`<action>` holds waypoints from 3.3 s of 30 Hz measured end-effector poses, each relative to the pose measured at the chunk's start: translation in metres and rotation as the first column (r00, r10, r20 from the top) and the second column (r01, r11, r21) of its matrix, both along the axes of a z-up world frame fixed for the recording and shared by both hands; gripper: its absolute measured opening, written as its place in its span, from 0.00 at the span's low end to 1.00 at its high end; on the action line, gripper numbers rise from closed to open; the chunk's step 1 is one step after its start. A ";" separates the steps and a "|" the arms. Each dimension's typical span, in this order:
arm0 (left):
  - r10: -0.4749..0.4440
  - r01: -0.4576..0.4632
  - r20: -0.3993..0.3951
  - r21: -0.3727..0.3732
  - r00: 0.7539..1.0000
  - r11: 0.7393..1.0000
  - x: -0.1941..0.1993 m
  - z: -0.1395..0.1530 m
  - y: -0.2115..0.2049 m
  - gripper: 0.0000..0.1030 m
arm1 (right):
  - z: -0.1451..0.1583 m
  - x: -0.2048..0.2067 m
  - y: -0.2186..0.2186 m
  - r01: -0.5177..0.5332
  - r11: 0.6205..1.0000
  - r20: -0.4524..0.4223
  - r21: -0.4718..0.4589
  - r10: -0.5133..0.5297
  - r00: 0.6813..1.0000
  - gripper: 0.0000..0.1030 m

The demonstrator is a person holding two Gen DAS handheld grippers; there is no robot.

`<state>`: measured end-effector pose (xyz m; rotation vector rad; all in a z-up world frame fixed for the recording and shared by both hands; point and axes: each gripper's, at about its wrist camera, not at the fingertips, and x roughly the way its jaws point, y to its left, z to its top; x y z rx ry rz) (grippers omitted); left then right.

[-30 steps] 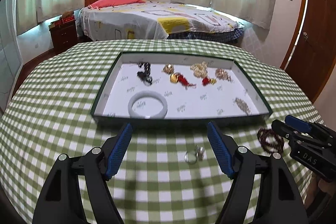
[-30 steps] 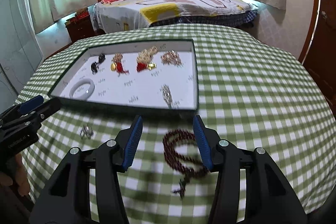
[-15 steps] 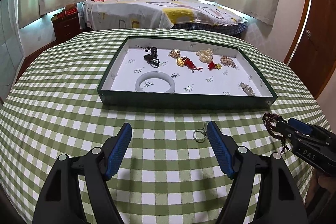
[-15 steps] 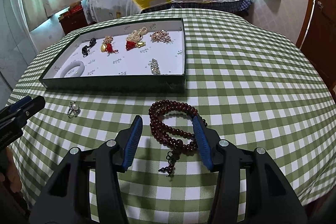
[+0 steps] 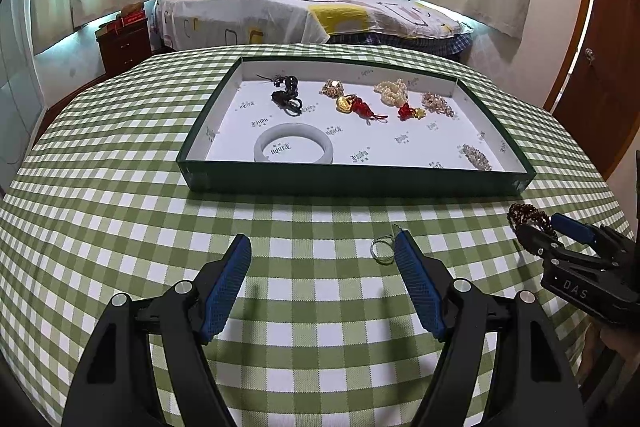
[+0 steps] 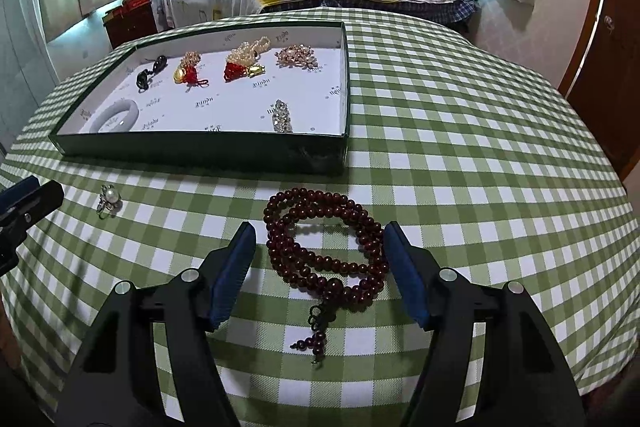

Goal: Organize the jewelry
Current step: 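Lower the right tool onto the dark red bead bracelet and close on it, then grasp the silver pearl ring with the left tool while the right tool holds the bracelet, then carry the ring with the left tool while the right tool carries the bracelet into the tray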

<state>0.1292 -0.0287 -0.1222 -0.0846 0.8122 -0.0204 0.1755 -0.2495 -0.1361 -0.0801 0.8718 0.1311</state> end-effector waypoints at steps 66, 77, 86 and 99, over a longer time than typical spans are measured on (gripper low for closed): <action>-0.151 0.154 -0.070 0.026 0.986 0.988 0.021 -0.021 -0.036 0.26 | -0.003 -0.009 0.018 -0.075 0.993 -0.018 0.090 0.077 0.997 0.16; -0.142 0.144 -0.065 0.038 0.988 0.989 0.020 -0.018 -0.036 0.26 | -0.001 -0.009 0.018 -0.073 0.993 -0.011 0.092 0.074 0.997 0.16; -0.132 0.134 -0.057 0.039 0.990 0.990 0.021 -0.016 -0.032 0.26 | 0.000 -0.009 0.021 -0.078 0.993 -0.008 0.091 0.079 0.997 0.15; -0.118 0.118 -0.026 0.026 0.993 0.993 0.017 -0.007 -0.024 0.26 | 0.007 -0.017 0.029 -0.099 0.992 0.023 0.080 0.098 0.995 0.11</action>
